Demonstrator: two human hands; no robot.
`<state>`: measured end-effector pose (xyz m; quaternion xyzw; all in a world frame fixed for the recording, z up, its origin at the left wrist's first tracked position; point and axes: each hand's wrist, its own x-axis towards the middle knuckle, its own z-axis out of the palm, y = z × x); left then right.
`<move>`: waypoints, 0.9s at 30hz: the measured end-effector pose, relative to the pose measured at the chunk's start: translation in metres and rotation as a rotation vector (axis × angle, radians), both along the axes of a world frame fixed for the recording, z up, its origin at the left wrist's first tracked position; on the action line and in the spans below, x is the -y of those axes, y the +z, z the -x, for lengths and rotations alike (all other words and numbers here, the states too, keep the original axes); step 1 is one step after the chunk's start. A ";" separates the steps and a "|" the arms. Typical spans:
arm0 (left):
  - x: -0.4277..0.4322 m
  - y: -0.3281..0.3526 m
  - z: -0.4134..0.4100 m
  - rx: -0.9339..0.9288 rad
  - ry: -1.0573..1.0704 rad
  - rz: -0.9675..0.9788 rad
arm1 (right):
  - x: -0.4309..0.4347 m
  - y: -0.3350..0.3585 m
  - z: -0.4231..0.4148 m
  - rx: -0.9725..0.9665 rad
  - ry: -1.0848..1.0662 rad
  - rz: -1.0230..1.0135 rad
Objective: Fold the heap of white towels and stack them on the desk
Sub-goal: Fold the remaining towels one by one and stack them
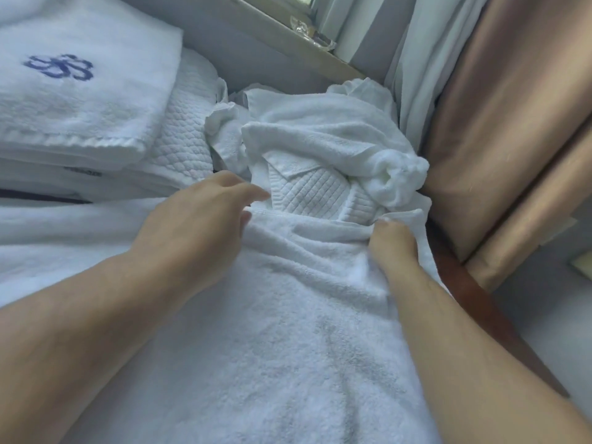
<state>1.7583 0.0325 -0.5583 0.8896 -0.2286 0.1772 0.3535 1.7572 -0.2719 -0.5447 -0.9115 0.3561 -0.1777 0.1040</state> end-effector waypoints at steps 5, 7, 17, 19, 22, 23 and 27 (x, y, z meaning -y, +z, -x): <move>-0.001 -0.001 0.000 0.063 -0.006 -0.057 | 0.001 -0.001 0.044 0.786 0.094 -0.403; -0.001 -0.005 -0.003 0.066 0.013 -0.136 | 0.009 -0.012 0.051 0.836 0.015 -0.628; 0.004 0.002 0.002 0.059 0.066 -0.415 | 0.004 -0.001 0.040 0.597 -0.066 -0.369; 0.005 0.006 0.006 0.144 0.056 -0.474 | -0.001 0.001 0.041 0.538 -0.019 -0.179; 0.006 0.010 0.011 0.190 -0.054 -0.426 | -0.008 0.000 0.042 0.427 0.052 -0.295; 0.007 0.011 0.012 0.154 -0.079 -0.423 | -0.009 -0.001 0.042 0.403 0.058 -0.345; 0.007 0.014 0.020 0.017 -0.105 -0.427 | -0.004 -0.002 0.041 0.389 0.047 -0.466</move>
